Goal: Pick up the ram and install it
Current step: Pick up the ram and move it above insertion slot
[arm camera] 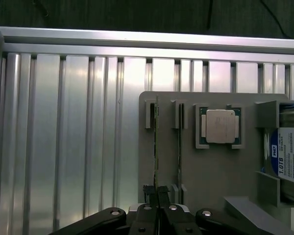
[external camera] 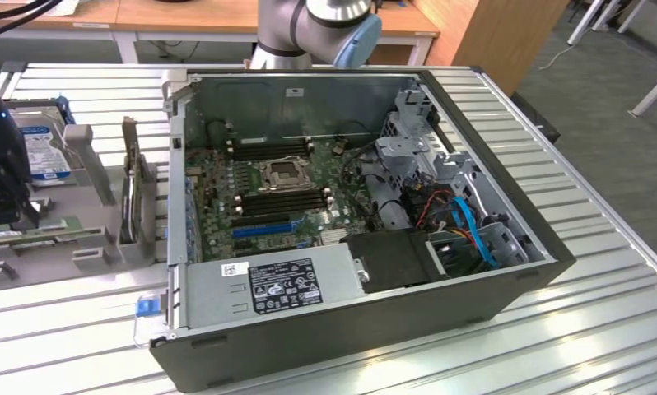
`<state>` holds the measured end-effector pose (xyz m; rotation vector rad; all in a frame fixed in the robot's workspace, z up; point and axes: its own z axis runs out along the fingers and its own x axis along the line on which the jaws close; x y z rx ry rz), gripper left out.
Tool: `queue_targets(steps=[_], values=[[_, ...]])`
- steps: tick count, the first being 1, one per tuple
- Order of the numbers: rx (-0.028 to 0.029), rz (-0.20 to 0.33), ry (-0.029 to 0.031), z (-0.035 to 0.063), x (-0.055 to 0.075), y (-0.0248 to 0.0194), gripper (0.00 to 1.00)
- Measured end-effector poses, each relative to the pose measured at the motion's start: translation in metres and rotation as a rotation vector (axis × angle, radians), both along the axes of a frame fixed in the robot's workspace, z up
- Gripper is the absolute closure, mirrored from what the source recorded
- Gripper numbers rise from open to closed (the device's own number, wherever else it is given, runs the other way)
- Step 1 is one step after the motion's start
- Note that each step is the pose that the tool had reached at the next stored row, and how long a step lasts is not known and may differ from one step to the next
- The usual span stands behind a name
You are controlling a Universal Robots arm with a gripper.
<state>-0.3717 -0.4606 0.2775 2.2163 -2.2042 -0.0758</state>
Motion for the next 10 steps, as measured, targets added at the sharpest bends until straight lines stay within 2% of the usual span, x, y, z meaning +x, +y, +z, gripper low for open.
queue_targets(steps=[10], values=[[0.0, 0.0, 0.0001, 0.0142, 0.0, 0.0, 0.88]])
